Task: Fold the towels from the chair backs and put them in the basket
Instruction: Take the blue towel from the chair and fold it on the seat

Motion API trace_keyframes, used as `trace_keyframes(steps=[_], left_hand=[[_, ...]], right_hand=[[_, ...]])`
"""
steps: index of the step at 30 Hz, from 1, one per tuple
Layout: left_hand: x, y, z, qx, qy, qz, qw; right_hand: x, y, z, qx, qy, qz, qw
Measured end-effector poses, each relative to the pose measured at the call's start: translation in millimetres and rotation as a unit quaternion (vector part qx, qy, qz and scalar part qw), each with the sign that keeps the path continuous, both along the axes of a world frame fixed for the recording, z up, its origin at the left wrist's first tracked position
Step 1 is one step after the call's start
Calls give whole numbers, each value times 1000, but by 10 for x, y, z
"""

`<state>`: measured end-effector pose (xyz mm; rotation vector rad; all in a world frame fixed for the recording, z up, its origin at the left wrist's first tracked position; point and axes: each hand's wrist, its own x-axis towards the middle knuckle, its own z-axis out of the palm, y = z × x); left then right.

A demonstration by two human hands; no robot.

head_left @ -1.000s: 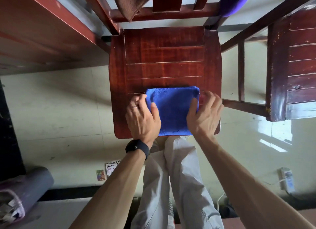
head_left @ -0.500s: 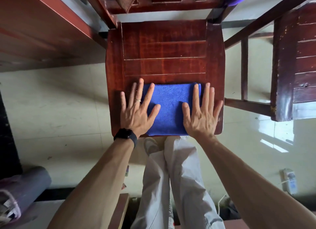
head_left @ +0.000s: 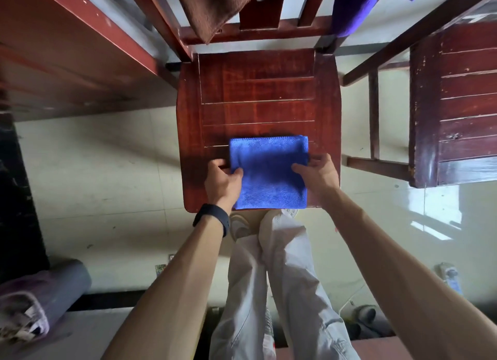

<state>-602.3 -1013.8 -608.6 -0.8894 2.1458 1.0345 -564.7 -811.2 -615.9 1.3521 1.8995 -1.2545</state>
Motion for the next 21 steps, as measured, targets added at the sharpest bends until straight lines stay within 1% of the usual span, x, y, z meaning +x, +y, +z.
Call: trace_keyframes(steps=[1,3,7,11,15,18,21], left_hand=[[-35,-1,-16,11,-21,14,1000],[-81,-30,-27,42,-46,7,998],[-114,-134,44,97,-38,2,995],[-67,-214,227,185,-50,8,981],[-92,-285,638,291,-49,1,956],[-166,-256,1105,331,-55,-28,942],[-237,-157,1663,353,-56,-48,933]], right_hand=[[-39,33,-15,-27,-1,-16,999],[-72,97,-20,-76,-6,-22,997],[-2,182,42,-115,25,-17,993],[68,230,283,-167,69,-48,982],[111,395,799,-220,121,-45,967],[144,535,1305,-264,147,-47,952],[214,658,1862,-283,172,-52,942]])
